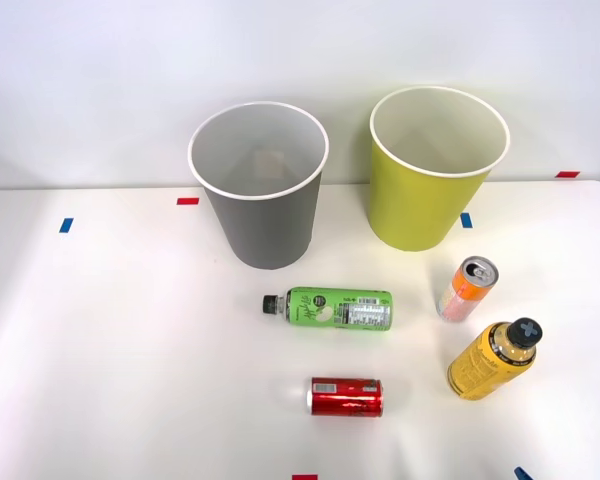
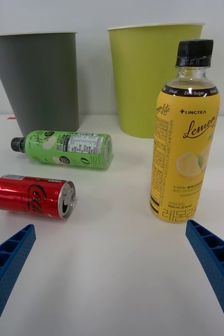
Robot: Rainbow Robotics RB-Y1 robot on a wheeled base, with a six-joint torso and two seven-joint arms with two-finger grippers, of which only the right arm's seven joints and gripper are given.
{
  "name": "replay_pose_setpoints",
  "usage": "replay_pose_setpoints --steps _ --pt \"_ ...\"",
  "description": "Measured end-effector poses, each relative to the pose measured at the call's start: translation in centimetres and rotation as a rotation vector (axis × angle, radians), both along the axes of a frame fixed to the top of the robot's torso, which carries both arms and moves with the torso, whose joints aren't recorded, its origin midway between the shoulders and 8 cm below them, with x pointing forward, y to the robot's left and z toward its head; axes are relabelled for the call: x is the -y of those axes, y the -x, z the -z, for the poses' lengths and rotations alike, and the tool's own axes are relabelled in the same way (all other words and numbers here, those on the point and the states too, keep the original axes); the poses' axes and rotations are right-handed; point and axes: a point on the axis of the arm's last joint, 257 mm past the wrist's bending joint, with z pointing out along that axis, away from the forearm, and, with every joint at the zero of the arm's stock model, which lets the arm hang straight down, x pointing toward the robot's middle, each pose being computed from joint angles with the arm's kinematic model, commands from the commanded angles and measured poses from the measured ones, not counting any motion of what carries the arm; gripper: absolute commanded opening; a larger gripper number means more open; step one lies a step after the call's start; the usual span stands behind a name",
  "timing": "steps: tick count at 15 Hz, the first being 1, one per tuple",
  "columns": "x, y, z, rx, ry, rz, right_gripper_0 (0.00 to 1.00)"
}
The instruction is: Put cans in the gray bin, plastic bottles in the light green bin
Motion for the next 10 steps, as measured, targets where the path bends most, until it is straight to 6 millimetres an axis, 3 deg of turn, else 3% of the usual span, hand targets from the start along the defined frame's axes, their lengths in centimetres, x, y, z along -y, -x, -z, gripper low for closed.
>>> replay_pose_setpoints --steps 10 --pt "0.00 0.00 0.00 0.000 0.000 0.000 1.00"
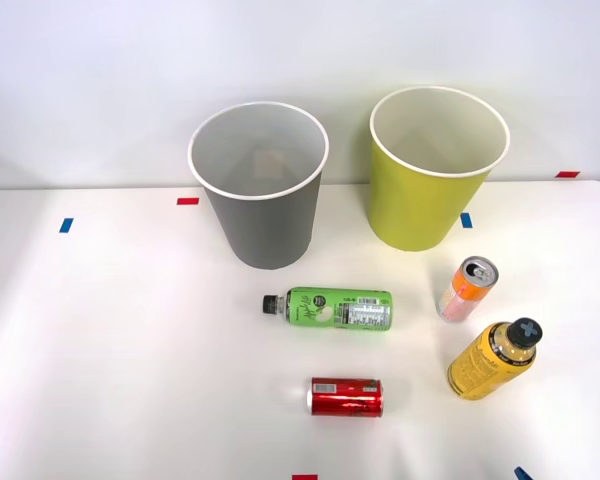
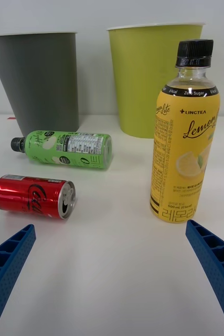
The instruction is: Put cans in the gray bin, plastic bottles in the light green bin
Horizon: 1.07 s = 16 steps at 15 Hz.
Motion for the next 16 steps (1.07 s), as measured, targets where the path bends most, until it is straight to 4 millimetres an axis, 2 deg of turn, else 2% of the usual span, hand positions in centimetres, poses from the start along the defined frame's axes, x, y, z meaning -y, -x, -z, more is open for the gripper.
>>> replay_pose_setpoints --steps 16 --pt "0.00 0.00 0.00 0.000 0.000 0.000 1.00"
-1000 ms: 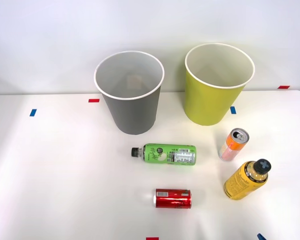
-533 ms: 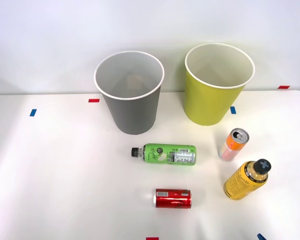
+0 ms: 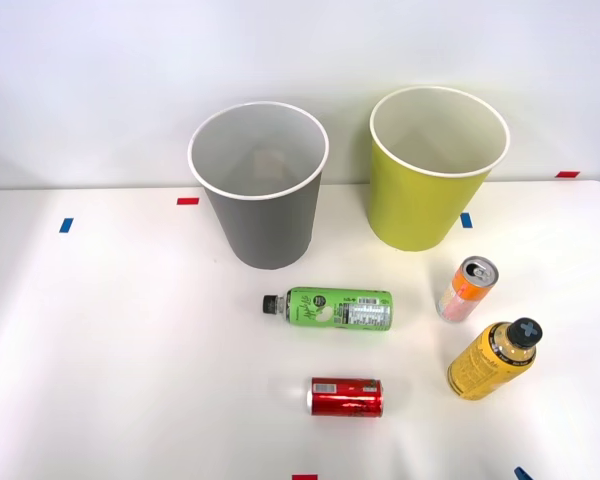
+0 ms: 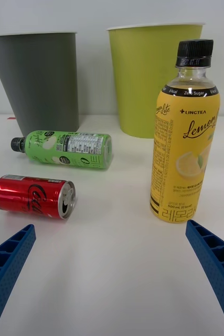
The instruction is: Put cans in the gray bin, plastic bottles in the light green bin
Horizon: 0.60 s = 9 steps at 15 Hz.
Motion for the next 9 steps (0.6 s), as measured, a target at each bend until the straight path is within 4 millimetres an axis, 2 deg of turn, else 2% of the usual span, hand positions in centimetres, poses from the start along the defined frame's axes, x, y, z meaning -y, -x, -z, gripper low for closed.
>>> replay_pose_setpoints --steps 9 --pt "0.00 0.00 0.00 0.000 0.000 0.000 1.00"
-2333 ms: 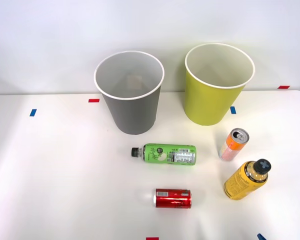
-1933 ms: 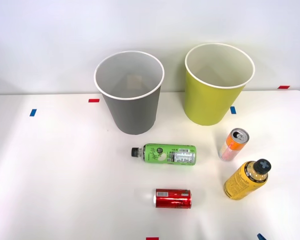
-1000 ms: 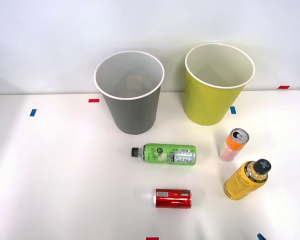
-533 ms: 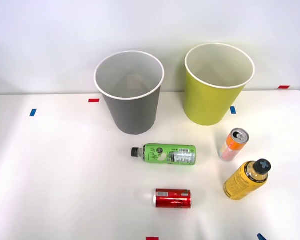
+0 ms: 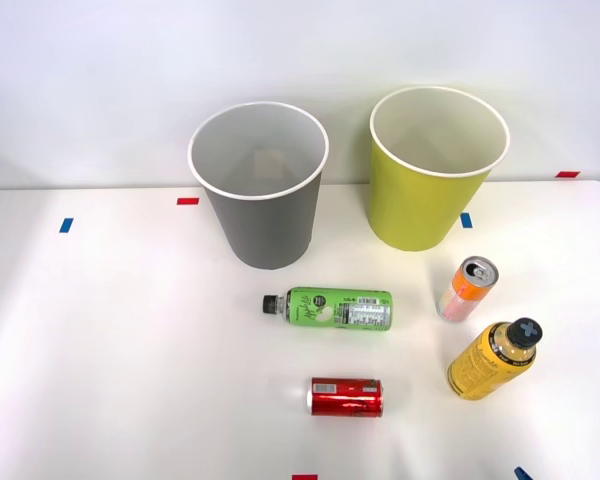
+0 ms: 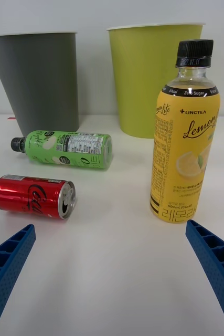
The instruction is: Put cans in the gray bin, plastic bottles in the light green bin
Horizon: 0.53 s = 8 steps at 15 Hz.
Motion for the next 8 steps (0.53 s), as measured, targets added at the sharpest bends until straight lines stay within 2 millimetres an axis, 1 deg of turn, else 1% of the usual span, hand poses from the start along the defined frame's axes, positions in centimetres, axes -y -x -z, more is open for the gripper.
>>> replay_pose_setpoints --steps 8 --pt "0.00 0.00 0.00 0.000 0.000 0.000 1.00"
